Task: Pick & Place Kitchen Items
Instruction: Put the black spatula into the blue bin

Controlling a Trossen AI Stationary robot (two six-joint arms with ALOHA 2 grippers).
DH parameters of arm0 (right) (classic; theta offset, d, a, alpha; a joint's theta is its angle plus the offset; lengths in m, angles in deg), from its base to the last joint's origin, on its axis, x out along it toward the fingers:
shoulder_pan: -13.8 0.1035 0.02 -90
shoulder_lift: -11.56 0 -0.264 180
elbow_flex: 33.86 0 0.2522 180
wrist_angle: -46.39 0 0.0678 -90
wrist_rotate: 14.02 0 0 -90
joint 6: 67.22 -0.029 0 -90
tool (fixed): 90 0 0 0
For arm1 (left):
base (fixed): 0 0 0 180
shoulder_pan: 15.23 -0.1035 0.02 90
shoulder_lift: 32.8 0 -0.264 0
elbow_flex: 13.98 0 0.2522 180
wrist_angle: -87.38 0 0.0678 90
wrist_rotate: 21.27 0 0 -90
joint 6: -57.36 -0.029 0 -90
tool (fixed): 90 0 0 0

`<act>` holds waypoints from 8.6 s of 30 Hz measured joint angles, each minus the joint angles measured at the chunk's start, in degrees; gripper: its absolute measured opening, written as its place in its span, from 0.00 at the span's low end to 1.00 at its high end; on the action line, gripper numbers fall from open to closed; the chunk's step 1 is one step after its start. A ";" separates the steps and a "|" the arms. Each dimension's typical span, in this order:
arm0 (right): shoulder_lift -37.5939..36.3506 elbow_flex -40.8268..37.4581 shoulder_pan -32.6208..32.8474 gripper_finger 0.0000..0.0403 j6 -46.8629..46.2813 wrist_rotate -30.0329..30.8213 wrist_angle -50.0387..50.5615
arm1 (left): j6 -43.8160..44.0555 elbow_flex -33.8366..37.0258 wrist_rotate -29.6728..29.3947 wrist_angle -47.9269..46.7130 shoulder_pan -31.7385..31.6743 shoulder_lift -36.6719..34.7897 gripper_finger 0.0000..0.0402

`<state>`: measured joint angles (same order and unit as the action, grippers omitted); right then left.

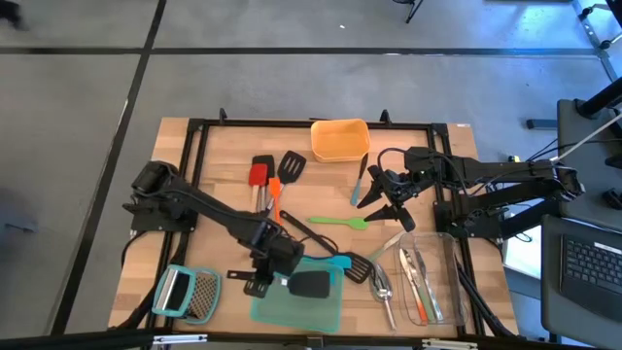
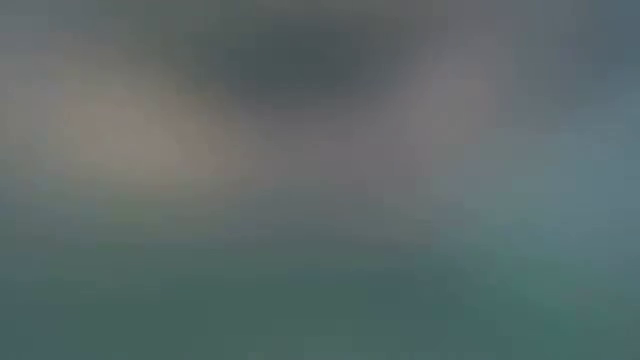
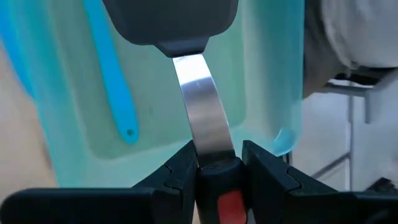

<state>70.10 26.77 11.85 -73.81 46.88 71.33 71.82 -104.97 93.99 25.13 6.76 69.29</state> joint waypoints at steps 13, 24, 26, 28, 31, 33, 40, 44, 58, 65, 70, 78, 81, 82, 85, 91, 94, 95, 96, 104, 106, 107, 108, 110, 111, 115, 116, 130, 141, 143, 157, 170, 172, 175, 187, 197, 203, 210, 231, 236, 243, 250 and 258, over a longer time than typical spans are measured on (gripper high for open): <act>0.00 0.00 0.00 0.49 1.42 0.11 0.26 | -7.59 -3.13 3.99 0.88 -4.28 7.08 0.25; 0.00 0.00 0.00 0.49 1.20 0.07 0.46 | -11.83 -10.79 4.28 -6.60 -4.51 12.92 0.25; 0.00 0.00 0.00 0.49 1.10 0.07 0.60 | -11.83 -10.82 4.28 -6.44 -4.52 12.89 0.25; 0.00 0.00 0.00 0.49 1.07 0.07 0.68 | -11.81 -10.82 4.26 -6.32 -4.52 12.89 0.25; 0.00 0.00 0.00 0.49 1.05 0.04 0.68 | -11.80 -10.82 4.26 -5.36 -4.50 12.89 0.25; 0.00 0.00 0.02 0.49 1.05 0.04 0.68 | -11.76 -10.82 4.24 -5.44 -4.50 12.89 0.25; 0.00 0.00 0.09 0.49 1.05 -0.04 0.85 | -11.37 -10.82 3.12 -5.24 -4.52 12.88 0.35; 0.00 0.00 0.09 0.49 1.05 -0.04 1.06 | -11.20 -10.82 2.89 -5.18 -4.71 12.83 0.49; 0.00 0.00 0.10 0.49 1.03 -0.04 1.88 | -8.42 -10.82 2.88 -2.86 -4.22 7.58 0.54; 0.00 0.00 0.11 0.49 1.03 -0.04 1.92 | -5.76 -10.82 -9.49 -2.66 -4.53 -1.55 0.52; 0.00 0.00 0.11 0.49 1.03 -0.04 1.92 | -0.38 -10.82 -30.44 -2.77 -5.78 -8.62 0.48; 0.00 0.00 0.11 0.49 1.03 -0.02 1.90 | 11.32 -10.82 -48.06 -8.95 -11.54 -15.43 0.46; 0.00 0.00 0.11 0.49 1.01 -0.02 1.90 | 14.83 -10.80 -47.56 -13.90 -15.99 -15.94 0.46; 0.00 0.00 0.11 0.49 1.03 -0.02 1.90 | 15.36 -10.80 -46.84 -15.25 -17.56 -16.06 0.46; 0.00 0.00 0.13 0.49 1.03 -0.02 1.90 | 16.67 -10.43 -43.10 -17.20 -22.51 -16.16 0.46; 0.00 0.00 0.13 0.49 1.02 -0.02 1.90 | 16.98 -6.51 -35.59 -17.27 -31.52 -16.14 0.46; 0.00 0.00 0.13 0.49 1.03 -0.02 1.90 | 18.65 -3.30 -32.46 -17.45 -35.12 -16.14 0.46; 0.00 0.00 0.11 0.49 1.01 -0.02 1.90 | 18.97 -2.13 -31.31 -17.65 -36.15 -16.12 0.46; 0.00 0.00 0.13 0.49 1.03 -0.02 1.90 | 19.29 -0.92 -29.90 -17.70 -37.00 -16.12 0.46; 0.00 0.00 0.13 0.49 1.03 -0.02 1.90 | 21.26 10.20 -21.85 -13.46 -39.50 -16.10 0.46; 0.00 0.00 0.11 0.49 1.03 -0.01 1.90 | 22.08 12.90 -19.94 -11.03 -39.49 -16.10 0.46; 0.00 0.00 0.11 0.49 1.03 -0.02 1.90 | 22.45 14.23 -19.44 -9.75 -39.46 -16.06 0.46; 0.00 0.00 0.13 0.49 1.03 -0.01 1.90 | 23.02 15.51 -19.30 -8.48 -39.34 -16.05 0.46; 0.00 0.00 0.11 0.49 1.03 0.00 1.90 | 24.26 17.92 -19.19 -5.85 -39.30 -16.05 0.46; 0.00 0.00 0.11 0.49 1.03 0.00 1.88 | 24.40 18.87 -18.83 -5.08 -39.31 -16.03 0.46; 0.00 0.00 0.11 0.49 1.03 0.00 1.88 | 25.91 22.15 -16.56 -0.34 -39.34 -16.03 0.46; 0.02 0.00 0.11 0.49 1.03 0.02 1.88 | 26.34 22.68 -16.49 0.25 -39.27 -16.03 0.46; 0.01 0.00 0.12 0.49 1.36 0.09 1.75 | 26.97 24.52 -14.85 4.83 -38.12 -10.40 0.46; 0.02 0.00 0.11 0.49 1.46 0.08 1.90 | 25.57 24.30 -11.94 5.77 -37.88 -5.54 0.46; 0.02 0.00 0.12 0.49 1.46 0.07 1.88 | 25.44 24.35 -12.00 5.82 -37.88 -5.73 0.46; 0.02 0.00 0.13 0.49 1.46 0.02 1.88 | 22.08 24.39 -12.72 4.98 -37.74 -5.89 0.21; 0.02 0.00 0.11 0.49 1.46 0.00 1.88 | 20.32 24.95 -18.45 1.34 -37.36 -9.81 0.15; 0.02 0.00 0.13 0.49 1.46 0.00 1.88 | 20.52 24.78 -20.66 -0.04 -37.09 -11.03 0.15; 0.02 0.00 0.13 0.49 1.46 0.00 1.88 | 20.39 24.78 -22.83 -3.17 -36.46 -12.61 0.15; 0.02 0.00 0.11 0.49 1.46 0.00 1.62 | 21.78 24.68 -26.35 -6.65 -34.71 -17.19 0.15; 0.02 0.00 0.12 0.49 1.46 0.00 1.44 | 19.23 24.57 -34.11 -6.71 -35.43 -15.96 0.15; 0.02 0.00 0.13 0.49 1.46 0.00 1.46 | 18.81 24.57 -40.19 -6.73 -38.26 -14.67 0.15; 0.02 0.00 0.13 0.49 1.46 0.00 1.79 | 12.74 24.44 -44.19 -6.63 -39.92 -15.08 0.15; 0.02 0.00 0.11 0.49 1.46 0.00 1.90 | 18.66 5.17 -29.91 -11.31 -13.79 -15.62 0.15; 0.02 0.00 0.13 0.49 1.46 0.00 1.90 | 24.69 0.98 -28.16 -11.58 -6.28 -14.70 0.15; 0.02 0.00 0.11 0.49 1.46 0.00 1.90 | 28.04 -5.24 -25.30 -11.08 1.78 -11.34 0.15; 0.02 0.00 0.13 0.49 1.43 0.00 1.89 | 30.42 -12.97 -11.85 -13.04 6.76 0.62 0.15; 0.00 0.00 0.11 0.49 1.21 0.00 2.34 | 28.89 -30.24 -7.19 -28.68 7.49 11.07 0.15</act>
<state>70.10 26.77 11.96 -72.61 46.88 73.67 100.72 -135.21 86.80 -3.56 14.25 80.36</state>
